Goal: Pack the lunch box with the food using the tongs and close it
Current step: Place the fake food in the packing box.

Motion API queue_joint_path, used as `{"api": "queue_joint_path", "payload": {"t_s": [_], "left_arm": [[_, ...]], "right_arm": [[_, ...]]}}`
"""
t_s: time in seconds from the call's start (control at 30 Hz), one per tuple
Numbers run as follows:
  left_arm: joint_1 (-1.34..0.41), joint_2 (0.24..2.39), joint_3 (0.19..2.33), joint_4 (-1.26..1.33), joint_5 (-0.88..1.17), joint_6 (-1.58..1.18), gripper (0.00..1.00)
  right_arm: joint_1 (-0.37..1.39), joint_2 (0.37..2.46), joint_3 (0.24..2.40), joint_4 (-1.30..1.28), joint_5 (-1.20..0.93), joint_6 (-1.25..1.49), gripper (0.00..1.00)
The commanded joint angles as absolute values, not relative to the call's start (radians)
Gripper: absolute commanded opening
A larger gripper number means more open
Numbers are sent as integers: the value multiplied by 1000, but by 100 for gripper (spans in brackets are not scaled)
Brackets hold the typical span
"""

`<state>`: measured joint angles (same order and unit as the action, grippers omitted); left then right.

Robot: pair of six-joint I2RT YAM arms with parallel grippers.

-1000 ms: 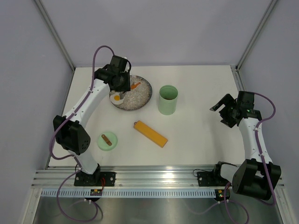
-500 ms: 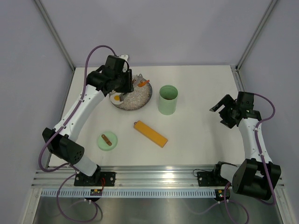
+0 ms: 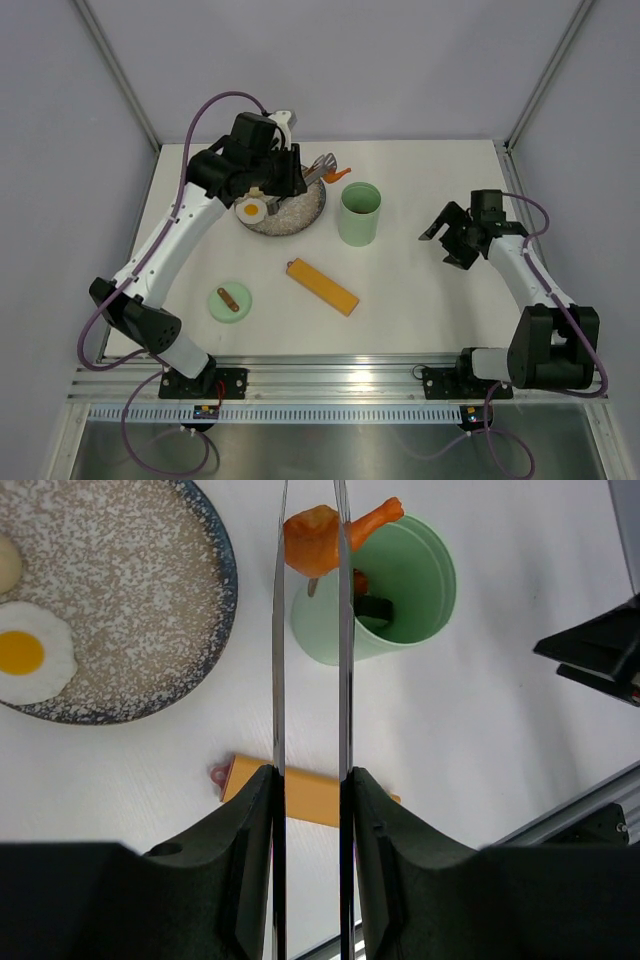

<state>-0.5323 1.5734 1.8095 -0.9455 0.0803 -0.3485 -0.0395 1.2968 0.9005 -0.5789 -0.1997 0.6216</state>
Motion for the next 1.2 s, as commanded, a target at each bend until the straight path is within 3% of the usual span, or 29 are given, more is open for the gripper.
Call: {"api": "queue_joint_path", "payload": {"t_s": [0.0,0.67,0.93,1.17], "left_arm": [[-551,1552,1887,-891,143,-359,0],[-623,1606,1838,-841,199,-374,0],[-630,1624,1815,-831,212,-376,26],[-632,1628,1812,-830,210,-376,30]], "right_arm": [[27,1344,963,-508,-166,657,92],[63,1393,997,-503,-144,666,93],[61,1391,997,-506,-141,661,92],[61,1390,994,-509,-135,660,92]]}}
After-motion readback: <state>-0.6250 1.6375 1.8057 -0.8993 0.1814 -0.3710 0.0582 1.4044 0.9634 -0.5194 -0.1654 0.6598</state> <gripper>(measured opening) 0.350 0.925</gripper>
